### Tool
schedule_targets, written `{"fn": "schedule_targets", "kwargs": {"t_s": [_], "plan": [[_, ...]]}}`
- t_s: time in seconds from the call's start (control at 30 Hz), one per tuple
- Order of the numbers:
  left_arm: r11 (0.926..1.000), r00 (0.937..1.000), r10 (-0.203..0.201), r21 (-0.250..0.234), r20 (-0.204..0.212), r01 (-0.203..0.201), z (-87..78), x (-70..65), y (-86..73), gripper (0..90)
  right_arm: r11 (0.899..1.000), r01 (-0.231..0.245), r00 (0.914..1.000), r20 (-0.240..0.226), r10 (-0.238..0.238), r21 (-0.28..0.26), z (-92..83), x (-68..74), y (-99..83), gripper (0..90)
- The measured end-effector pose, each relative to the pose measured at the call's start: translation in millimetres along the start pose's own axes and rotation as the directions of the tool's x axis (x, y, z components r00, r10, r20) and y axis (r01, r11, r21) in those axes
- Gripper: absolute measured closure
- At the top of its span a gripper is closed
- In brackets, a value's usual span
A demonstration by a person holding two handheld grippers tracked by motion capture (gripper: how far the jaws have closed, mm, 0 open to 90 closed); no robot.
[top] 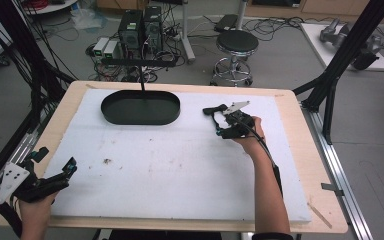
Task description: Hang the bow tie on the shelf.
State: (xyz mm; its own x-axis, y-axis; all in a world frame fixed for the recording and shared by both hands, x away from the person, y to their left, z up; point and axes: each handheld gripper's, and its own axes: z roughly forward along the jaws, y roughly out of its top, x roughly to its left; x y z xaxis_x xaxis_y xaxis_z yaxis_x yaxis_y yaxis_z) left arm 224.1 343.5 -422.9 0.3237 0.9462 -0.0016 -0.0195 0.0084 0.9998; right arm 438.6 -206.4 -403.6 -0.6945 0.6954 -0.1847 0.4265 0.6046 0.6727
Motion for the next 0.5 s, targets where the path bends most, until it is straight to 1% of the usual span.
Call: {"fn": "schedule_targets", "kwargs": {"t_s": [0.07,0.1,0.13,0.17,0.2,0.23,0.27,0.3,0.37,0.5], "plan": [[1.0,1.0,0.0,0.001,0.0,0.0,-0.6,0.0,-0.2,6.4,1.0,0.011,0.9999,0.006,-0.011,0.016,4.4,-1.7,-1.3,46.1],[1.0,1.0,0.003,0.002,-0.001,-0.003,-1.3,0.2,-0.3,6.5,0.999,0.009,0.9999,0.012,-0.009,0.034,6.0,-2.2,-2.3,48.1],[1.0,1.0,0.001,0.003,0.0,-0.001,-1.9,0.2,-0.4,6.4,0.999,0.012,0.9997,0.02,-0.013,0.045,8.4,-3.1,-3.5,49.4],[1.0,1.0,0.0,0.004,0.001,0.0,-2.5,0.2,-0.5,6.4,0.999,0.012,0.9997,0.02,-0.013,0.045,8.4,-3.1,-3.5,49.4],[1.0,1.0,0.0,0.007,-0.002,0.0,-3.3,0.4,-0.6,6.4,0.998,0.007,0.9998,0.016,-0.009,0.068,11.9,-5.0,-6.2,51.7],[1.0,1.0,0.0,0.009,-0.003,0.0,-4.0,0.5,-0.6,6.4,0.998,0.007,0.9998,0.016,-0.009,0.068,11.9,-5.0,-6.2,51.7],[1.0,1.0,-0.003,0.006,-0.005,0.003,-4.2,0.4,-0.8,6.4,0.997,-0.008,0.9997,0.022,0.006,0.078,13.8,-6.2,-7.4,53.9],[1.0,1.0,-0.001,0.008,-0.006,0.001,-4.9,0.7,-0.8,6.4,0.997,-0.008,0.9997,0.022,0.006,0.078,13.8,-6.2,-7.4,53.9],[1.0,1.0,-0.001,0.008,-0.008,0.001,-6.0,0.9,-0.8,6.4,0.997,-0.019,0.9993,0.032,0.017,0.081,16.1,-7.5,-8.6,56.8],[1.0,0.9999,-0.002,0.008,-0.01,0.002,-6.9,1.2,-0.8,6.5,0.993,-0.031,0.9992,0.029,0.027,0.115,21.4,-7.5,-11.0,60.3]]}}
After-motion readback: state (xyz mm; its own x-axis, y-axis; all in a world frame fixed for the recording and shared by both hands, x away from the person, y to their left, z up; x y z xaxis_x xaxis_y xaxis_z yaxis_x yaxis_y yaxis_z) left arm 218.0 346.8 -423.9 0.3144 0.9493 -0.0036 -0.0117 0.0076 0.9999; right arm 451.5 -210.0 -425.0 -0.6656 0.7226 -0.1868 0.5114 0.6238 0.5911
